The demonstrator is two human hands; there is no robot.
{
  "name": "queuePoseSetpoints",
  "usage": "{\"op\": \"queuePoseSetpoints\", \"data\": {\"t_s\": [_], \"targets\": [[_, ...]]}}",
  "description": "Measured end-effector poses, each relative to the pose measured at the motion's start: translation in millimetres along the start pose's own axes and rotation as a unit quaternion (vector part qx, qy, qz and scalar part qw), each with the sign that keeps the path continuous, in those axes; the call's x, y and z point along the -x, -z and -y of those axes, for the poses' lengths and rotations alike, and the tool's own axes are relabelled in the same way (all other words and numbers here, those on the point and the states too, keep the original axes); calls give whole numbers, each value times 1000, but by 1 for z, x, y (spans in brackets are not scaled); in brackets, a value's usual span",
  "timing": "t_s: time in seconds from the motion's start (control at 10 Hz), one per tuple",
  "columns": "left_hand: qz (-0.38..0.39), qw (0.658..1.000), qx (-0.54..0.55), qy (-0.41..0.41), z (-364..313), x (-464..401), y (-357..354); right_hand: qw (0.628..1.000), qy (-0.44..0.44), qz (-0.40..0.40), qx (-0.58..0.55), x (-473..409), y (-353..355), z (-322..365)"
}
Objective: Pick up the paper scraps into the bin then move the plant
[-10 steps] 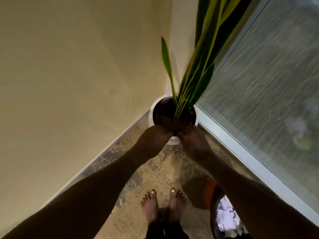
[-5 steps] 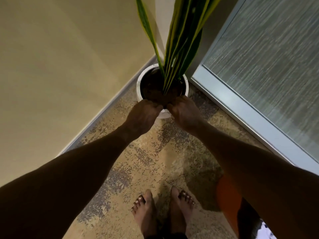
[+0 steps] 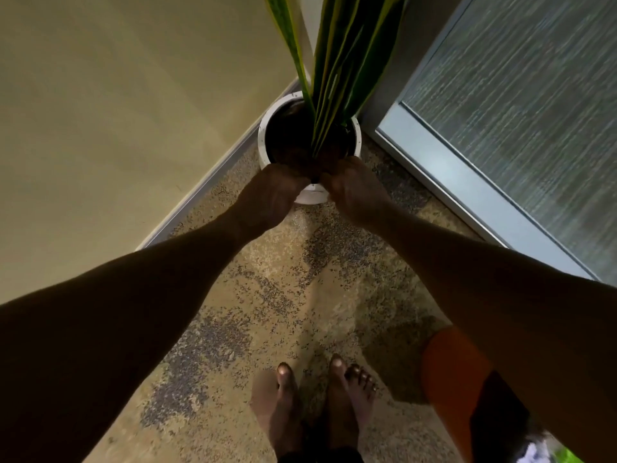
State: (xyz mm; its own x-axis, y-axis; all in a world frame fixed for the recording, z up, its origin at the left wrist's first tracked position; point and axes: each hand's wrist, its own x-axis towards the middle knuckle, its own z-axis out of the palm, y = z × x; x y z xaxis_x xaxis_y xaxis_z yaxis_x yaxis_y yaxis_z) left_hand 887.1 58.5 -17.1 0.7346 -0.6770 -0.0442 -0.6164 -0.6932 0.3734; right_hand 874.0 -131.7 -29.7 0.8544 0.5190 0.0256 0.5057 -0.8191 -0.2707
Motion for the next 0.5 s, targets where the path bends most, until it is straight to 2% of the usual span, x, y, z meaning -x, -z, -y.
{"op": "queuePoseSetpoints", "data": {"t_s": [0.2, 0.3, 0.4, 0.5], "targets": [[-1, 997, 48, 54, -10, 17, 11, 999, -8, 30, -40, 7, 26, 7], [-37, 995, 21, 95, -26, 45, 15, 997, -50, 42, -31, 11, 42, 16], [-42, 984, 40, 169, -49, 74, 34, 994, -94, 46, -7, 23, 63, 27], [-64, 978, -7, 199, -70, 106, 51, 979, -203, 6, 22, 46, 78, 42]]}}
